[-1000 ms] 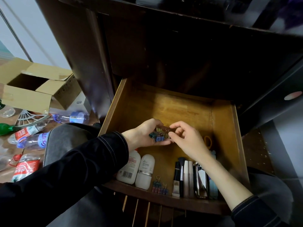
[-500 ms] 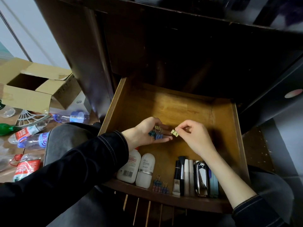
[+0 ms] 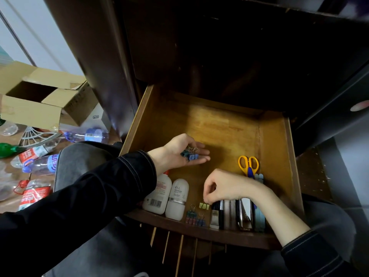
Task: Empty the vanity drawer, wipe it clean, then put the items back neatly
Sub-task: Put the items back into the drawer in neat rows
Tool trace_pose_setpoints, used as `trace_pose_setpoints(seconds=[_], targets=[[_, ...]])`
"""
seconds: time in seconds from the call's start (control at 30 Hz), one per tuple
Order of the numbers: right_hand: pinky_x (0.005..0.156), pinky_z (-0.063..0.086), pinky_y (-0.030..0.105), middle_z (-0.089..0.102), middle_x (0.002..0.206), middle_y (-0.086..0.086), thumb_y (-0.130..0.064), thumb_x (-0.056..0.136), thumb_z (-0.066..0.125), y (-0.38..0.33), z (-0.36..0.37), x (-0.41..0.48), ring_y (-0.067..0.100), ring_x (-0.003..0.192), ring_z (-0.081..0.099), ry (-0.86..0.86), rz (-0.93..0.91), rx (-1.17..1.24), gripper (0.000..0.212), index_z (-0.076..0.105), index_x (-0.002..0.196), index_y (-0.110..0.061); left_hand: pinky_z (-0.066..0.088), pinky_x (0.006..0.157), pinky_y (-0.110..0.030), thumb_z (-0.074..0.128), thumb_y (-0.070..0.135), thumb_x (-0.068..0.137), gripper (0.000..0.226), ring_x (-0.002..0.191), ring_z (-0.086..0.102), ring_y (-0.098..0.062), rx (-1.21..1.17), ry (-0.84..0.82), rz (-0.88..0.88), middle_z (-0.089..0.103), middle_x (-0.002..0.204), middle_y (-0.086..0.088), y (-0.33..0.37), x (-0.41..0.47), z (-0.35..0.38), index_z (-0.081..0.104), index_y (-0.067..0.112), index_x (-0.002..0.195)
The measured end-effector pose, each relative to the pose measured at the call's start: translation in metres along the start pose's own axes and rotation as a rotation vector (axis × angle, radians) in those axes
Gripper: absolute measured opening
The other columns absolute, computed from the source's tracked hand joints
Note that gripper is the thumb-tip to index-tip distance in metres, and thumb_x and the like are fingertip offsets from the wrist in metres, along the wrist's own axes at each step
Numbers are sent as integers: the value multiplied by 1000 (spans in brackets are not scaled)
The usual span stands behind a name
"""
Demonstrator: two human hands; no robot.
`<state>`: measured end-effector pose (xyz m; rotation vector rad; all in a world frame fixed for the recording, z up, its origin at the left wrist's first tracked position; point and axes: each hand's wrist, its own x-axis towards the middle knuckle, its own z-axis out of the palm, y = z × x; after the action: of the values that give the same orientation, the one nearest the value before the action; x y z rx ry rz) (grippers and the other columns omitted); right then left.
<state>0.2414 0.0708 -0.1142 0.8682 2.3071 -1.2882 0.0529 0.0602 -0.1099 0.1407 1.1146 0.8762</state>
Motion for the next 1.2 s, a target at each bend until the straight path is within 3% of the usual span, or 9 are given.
trace_pose_setpoints(seconds=[0.23, 0.5, 1.03, 1.2], targets=[[83, 58, 41, 78, 88, 0, -16, 84, 75, -1, 6, 0, 18, 86, 71, -74, -13, -31, 8, 81, 87, -10, 62, 76, -39, 37, 9, 99, 33, 100, 71, -39, 45, -32, -44, 70, 113, -26, -1, -2, 0, 59, -4, 121], [78, 56, 34, 77, 87, -5, -18, 84, 75, -1, 11, 4, 11, 81, 69, -88, -17, -65, 9, 81, 89, -13, 62, 79, -40, 38, 11, 100, 34, 99, 71, -39, 53, -30, -48, 70, 113, -26, -1, 0, -1, 58, -3, 122], [87, 58, 36, 77, 98, -2, -17, 89, 73, -4, 12, 4, 12, 90, 69, -147, -51, -109, 15, 80, 101, -10, 62, 78, -40, 37, 12, 99, 36, 101, 70, -39, 60, -35, -58, 69, 116, -26, 1, -2, 1, 58, -3, 124], [80, 57, 38, 77, 87, -4, -27, 89, 72, -3, 11, 3, 16, 81, 69, -103, 7, -63, 16, 81, 89, -14, 54, 95, -46, 39, 14, 98, 36, 114, 64, -40, 41, -67, -68, 67, 121, -24, 2, -3, -1, 59, 0, 123]])
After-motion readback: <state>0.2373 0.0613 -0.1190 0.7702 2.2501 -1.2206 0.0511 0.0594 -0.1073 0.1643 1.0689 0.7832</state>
